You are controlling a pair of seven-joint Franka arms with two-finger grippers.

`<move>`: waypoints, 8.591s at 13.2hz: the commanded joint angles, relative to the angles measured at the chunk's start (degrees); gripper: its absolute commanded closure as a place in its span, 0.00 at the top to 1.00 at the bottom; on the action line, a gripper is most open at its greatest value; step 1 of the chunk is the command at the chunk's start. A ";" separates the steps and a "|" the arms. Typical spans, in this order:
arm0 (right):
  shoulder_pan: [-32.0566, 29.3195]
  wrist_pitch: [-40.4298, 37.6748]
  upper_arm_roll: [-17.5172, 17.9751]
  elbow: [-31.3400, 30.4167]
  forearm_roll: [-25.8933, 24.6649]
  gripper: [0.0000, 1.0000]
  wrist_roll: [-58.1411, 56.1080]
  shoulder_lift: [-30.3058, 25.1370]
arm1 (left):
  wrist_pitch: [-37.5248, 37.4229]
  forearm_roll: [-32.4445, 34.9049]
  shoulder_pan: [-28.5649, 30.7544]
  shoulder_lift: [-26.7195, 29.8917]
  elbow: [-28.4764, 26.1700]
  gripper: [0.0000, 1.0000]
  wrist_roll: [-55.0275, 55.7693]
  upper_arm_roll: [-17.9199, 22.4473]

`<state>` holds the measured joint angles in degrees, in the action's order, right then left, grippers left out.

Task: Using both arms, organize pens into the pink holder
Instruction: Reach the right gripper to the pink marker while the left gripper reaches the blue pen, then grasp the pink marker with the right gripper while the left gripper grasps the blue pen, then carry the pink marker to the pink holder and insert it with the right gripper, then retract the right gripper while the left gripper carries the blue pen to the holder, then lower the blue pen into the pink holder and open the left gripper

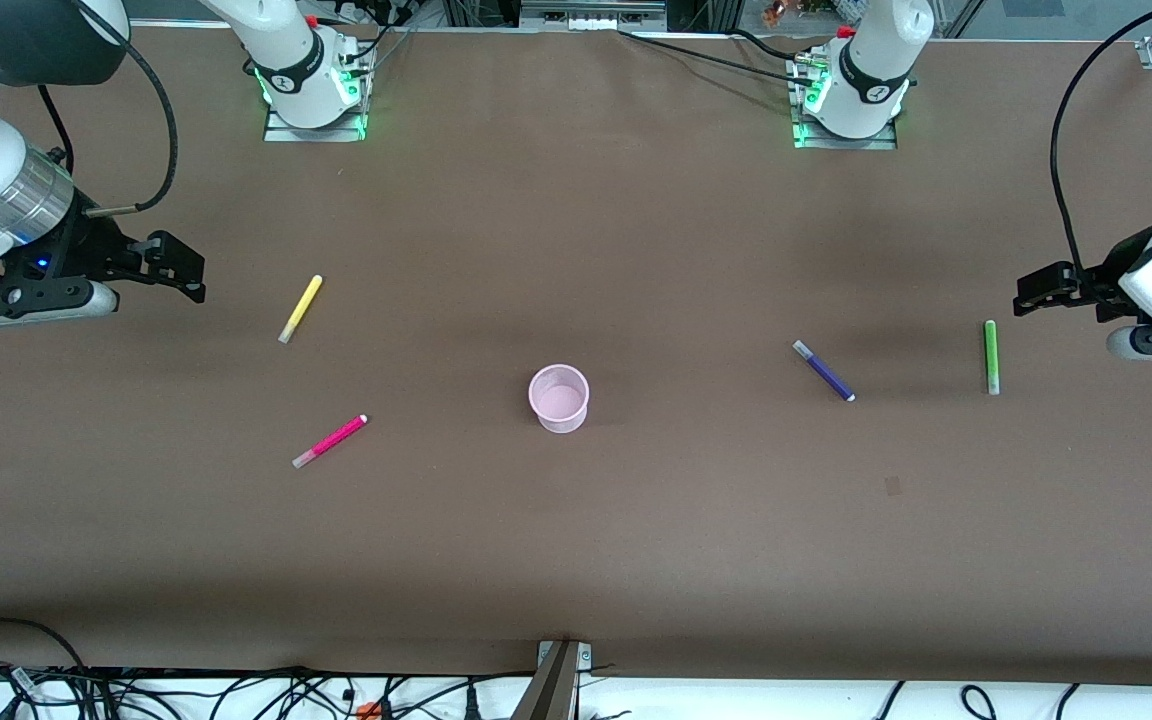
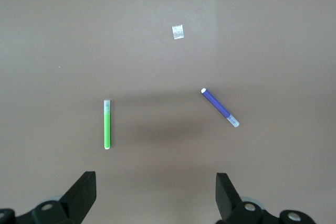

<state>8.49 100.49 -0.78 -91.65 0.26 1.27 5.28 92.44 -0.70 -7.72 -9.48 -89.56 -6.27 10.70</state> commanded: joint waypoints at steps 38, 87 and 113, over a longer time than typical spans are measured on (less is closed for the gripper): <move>3.03 30.38 -0.01 -0.55 16.00 0.29 44.26 38.49 | 49.06 -14.77 -0.80 -20.75 -27.78 0.07 48.55 -9.29; 12.70 4.22 -9.13 9.29 35.10 1.00 39.02 17.77 | 34.71 4.86 -20.21 -20.13 8.96 0.00 102.80 -8.94; 1.52 -7.77 -2.83 2.70 0.97 1.00 8.66 -1.33 | 35.62 48.95 -40.88 -40.52 19.68 0.00 131.69 -8.41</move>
<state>8.81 92.99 -4.13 -90.34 1.55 10.05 3.26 128.34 46.20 -47.65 -47.82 -73.00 124.47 1.48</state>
